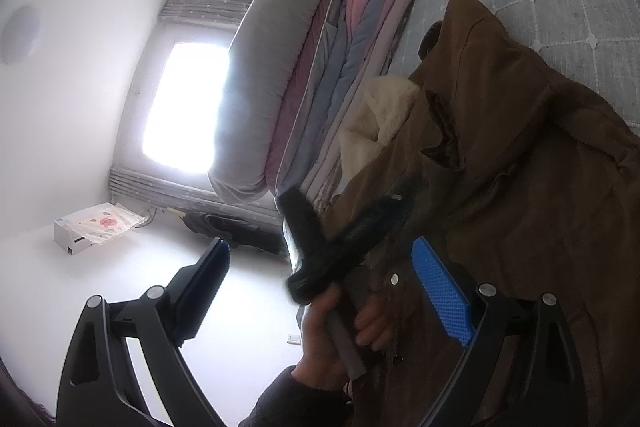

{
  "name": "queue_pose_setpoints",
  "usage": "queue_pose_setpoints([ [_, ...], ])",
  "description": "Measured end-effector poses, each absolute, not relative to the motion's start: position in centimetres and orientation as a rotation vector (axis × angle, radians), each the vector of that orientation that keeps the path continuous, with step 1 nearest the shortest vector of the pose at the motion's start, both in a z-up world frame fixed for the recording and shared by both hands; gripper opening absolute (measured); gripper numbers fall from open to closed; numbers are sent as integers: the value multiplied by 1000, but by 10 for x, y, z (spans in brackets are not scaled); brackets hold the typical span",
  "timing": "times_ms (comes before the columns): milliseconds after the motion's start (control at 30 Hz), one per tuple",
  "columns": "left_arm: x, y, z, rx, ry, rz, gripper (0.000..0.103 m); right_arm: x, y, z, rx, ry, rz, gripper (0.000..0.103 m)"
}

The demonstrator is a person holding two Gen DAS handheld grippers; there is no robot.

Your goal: Fold large clothes

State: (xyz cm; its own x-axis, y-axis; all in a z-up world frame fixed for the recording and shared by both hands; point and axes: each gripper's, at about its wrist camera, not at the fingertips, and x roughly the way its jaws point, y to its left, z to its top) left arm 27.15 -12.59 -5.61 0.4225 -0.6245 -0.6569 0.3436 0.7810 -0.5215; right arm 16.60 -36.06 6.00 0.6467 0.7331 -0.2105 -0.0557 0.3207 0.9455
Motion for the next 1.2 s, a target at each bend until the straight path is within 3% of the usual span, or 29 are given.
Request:
queue_pose_setpoints([
  [100, 273, -143, -54, -355, 960, -714, 65, 167, -358, 60, 1127, 719, 585, 89],
  [200, 290, -167, -90, -310, 1135, -687, 65, 168, -358, 57, 1122, 729, 574, 89],
  [333, 274, -162, -75, -326, 1088, -676, 65, 169, -357, 54, 1107, 744, 550, 89],
  [500, 230, -113, -30, -260, 985, -610, 67, 171, -354, 50, 1081, 767, 521, 89],
  [600, 188, -56, -20, -280, 952, -510, 77, 173, -350, 44, 1063, 800, 503, 89],
  [833, 112, 77, -66, -409, 1031, -235, 78, 185, -334, 9, 931, 1001, 395, 89],
  [933, 86, 111, -76, -423, 1079, -192, 73, 192, -327, -13, 853, 1143, 359, 89],
  [1100, 28, 126, -31, -423, 1023, -263, 74, 144, -356, 42, 737, 1017, 466, 89],
  [1200, -10, 140, -21, -420, 1018, -318, 83, 102, -388, 60, 545, 1028, 435, 92],
])
